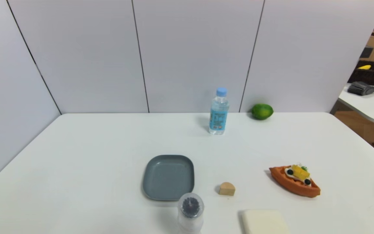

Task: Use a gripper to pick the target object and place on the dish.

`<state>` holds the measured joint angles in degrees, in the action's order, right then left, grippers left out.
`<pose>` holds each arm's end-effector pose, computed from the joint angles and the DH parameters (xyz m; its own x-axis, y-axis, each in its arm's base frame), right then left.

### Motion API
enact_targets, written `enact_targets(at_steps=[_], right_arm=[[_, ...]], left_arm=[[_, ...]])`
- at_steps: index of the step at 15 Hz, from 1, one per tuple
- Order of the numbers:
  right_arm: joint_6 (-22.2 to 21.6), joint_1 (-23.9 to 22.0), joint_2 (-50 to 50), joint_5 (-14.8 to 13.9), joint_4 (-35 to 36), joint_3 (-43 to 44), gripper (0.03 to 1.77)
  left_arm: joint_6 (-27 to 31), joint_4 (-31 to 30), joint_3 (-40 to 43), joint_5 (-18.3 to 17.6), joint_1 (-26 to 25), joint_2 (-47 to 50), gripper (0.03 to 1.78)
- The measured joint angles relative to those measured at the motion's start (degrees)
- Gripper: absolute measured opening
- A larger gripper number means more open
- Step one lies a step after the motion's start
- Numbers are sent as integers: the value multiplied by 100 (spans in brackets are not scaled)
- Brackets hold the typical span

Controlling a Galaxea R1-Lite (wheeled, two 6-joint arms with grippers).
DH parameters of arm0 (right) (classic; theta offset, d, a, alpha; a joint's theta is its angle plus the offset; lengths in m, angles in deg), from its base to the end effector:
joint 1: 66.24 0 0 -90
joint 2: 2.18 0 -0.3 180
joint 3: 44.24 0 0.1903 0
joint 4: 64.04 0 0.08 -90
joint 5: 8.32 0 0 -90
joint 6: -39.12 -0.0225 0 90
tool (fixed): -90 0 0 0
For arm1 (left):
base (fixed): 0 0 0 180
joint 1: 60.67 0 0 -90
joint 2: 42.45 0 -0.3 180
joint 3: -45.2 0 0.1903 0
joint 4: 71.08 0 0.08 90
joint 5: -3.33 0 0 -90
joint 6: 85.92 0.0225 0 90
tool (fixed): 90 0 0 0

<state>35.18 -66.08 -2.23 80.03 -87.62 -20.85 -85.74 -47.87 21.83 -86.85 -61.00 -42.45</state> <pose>-0.0229 -0.0007 0.0752 0.9997 -0.0260 -0.0024 0.0261 0.9973 0.0686 -0.0228 -0.0002 0.0758 1.0000 0.0026 0.0028 -0.0026 1.0000 0.0032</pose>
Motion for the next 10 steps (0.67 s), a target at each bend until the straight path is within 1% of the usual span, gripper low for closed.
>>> enact_targets(at_steps=[3, 5, 7, 10], right_arm=[[80, 0, 87, 17, -52, 18, 171], [119, 5, 368, 35, -16, 251, 171], [130, 102, 922, 50, 38, 990, 171], [149, 411, 2041, 39, 143, 2605, 171]], left_arm=[[-2, 0, 0, 0, 0, 0, 169], [0, 0, 0, 0, 0, 0, 169], [0, 0, 0, 0, 2, 0, 169], [-2, 0, 0, 0, 2, 0, 169]])
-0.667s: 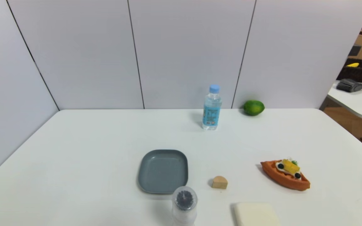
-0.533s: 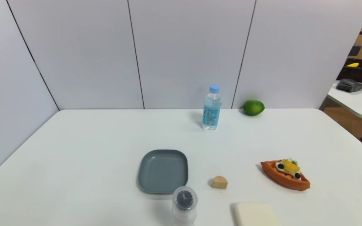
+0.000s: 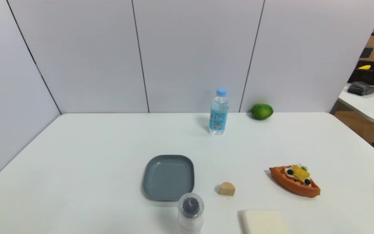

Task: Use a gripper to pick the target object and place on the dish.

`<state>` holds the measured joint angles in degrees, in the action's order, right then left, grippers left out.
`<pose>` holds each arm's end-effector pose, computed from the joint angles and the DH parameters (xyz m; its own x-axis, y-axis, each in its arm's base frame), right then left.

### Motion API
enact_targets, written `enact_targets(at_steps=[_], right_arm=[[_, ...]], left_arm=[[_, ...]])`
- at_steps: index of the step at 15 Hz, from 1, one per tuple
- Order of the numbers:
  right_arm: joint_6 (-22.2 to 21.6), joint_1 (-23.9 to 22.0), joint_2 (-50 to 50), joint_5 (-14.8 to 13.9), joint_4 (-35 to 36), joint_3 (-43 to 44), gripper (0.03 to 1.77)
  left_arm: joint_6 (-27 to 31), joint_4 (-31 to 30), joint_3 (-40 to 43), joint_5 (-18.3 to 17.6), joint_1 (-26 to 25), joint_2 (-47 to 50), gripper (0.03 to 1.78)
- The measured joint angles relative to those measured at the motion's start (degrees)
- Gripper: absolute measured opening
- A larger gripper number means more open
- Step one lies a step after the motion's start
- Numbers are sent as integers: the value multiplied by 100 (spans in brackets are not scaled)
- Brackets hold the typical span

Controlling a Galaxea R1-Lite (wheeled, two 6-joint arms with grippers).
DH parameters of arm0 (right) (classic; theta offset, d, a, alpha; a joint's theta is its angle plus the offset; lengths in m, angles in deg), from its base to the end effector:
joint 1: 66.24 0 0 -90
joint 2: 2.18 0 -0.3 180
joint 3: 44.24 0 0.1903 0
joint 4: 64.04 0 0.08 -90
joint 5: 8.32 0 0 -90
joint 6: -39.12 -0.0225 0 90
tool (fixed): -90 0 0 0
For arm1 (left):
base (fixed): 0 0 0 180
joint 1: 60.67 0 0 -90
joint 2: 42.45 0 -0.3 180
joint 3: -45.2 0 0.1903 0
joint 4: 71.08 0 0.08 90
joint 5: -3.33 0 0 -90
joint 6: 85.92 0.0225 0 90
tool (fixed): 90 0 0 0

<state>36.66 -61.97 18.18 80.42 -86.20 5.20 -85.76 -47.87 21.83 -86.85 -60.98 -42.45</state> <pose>-0.0131 -0.0015 0.2092 0.9914 0.0520 0.1205 -0.0578 0.9973 0.0453 -0.0228 -0.0002 0.0758 1.0000 0.0023 0.0028 -0.0023 1.0000 0.0028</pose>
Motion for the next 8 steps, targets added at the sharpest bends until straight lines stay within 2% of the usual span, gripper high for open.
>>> enact_targets(at_steps=[3, 6, 8], right_arm=[[74, 149, 1169, 21, 22, 1349, 171], [383, 217, 2096, 41, 48, 2226, 171], [410, 240, 2738, 49, 50, 2828, 171]], left_arm=[[5, 0, 0, 0, 0, 0, 169], [2, 0, 0, -2, -2, 0, 169], [2, 0, 0, 0, -2, 0, 169]])
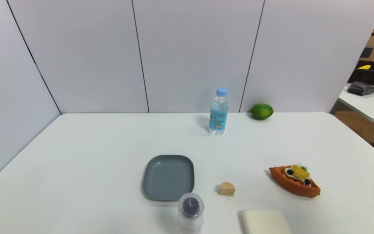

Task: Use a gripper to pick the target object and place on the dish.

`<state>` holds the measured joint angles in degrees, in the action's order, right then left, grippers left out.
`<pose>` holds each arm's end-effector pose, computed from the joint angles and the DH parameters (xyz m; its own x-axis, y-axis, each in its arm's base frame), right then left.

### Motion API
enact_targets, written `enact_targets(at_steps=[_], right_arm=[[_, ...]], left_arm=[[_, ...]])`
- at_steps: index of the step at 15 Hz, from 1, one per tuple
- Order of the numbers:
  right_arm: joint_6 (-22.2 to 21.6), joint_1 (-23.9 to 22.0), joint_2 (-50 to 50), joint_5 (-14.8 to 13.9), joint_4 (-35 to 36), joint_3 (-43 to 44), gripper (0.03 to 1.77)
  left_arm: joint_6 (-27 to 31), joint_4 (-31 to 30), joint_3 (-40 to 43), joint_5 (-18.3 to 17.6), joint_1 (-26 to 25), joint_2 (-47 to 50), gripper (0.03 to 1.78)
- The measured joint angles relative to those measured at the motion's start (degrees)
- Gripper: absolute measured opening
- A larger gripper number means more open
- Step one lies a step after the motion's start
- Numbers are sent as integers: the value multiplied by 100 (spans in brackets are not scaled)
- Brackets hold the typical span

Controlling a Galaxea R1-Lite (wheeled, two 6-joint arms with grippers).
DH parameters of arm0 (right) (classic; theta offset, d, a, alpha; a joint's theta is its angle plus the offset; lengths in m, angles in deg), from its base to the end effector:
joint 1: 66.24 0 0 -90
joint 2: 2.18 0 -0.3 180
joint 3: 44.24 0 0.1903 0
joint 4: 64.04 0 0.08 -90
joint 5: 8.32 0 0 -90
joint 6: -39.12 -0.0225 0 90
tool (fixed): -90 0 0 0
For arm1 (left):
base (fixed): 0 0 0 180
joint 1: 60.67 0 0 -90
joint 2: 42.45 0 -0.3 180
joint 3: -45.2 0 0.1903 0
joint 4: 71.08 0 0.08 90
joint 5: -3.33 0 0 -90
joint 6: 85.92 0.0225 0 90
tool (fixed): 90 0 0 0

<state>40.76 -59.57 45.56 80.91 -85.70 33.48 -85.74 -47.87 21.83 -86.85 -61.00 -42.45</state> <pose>0.0641 0.0072 0.3320 0.9843 0.1016 0.1447 -0.0988 0.9948 -0.0264 -0.0228 -0.0002 0.0758 1.0000 0.0026 0.0028 -0.0026 1.0000 0.0032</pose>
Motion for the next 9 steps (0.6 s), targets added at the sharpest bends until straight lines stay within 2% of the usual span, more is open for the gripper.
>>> enact_targets(at_steps=[9], right_arm=[[-205, 168, 3418, -22, -140, 2628, 171]], left_arm=[[0, 0, 0, 0, 0, 0, 169]])
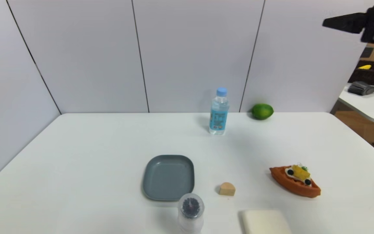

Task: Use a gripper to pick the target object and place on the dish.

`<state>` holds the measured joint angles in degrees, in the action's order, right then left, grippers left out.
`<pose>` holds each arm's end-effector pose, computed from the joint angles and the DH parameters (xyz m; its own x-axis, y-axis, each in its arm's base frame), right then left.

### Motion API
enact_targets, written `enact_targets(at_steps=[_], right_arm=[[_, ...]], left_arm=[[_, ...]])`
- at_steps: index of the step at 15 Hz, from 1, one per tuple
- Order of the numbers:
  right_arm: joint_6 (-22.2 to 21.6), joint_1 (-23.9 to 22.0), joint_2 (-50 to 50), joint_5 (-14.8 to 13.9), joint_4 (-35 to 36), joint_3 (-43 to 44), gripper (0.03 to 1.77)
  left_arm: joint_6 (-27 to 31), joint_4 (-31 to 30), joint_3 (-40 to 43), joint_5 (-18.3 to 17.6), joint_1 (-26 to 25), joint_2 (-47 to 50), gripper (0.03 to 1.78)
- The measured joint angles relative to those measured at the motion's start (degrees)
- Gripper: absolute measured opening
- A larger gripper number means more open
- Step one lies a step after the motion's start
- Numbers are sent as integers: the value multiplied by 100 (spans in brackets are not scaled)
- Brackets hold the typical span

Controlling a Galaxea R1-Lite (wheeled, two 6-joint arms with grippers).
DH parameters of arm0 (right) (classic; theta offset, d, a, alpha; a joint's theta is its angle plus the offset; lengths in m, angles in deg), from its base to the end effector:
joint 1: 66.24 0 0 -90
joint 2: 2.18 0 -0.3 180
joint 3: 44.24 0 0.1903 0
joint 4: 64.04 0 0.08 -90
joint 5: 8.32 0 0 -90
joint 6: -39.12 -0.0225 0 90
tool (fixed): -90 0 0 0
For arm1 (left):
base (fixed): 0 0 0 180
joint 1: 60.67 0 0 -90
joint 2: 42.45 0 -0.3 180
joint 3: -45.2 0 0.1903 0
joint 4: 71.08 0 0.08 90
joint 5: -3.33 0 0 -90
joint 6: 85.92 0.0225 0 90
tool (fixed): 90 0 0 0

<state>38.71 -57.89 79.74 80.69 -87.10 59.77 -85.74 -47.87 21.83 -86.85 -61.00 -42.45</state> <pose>0.2342 0.0340 0.3669 0.9916 0.1281 -0.0169 -0.1280 0.9918 0.0069 -0.0228 -0.0002 0.0758 1.0000 0.0026 0.0028 -0.0026 1.0000 0.0032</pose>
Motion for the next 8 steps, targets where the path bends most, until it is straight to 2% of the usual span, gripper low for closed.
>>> enact_targets(at_steps=[4, 8], right_arm=[[-11, -15, 1364, 13, -592, 699, 171], [-26, -119, 2309, 5, -730, 1026, 171]], left_arm=[[0, 0, 0, 0, 0, 0, 169], [0, 0, 0, 0, 0, 0, 169]])
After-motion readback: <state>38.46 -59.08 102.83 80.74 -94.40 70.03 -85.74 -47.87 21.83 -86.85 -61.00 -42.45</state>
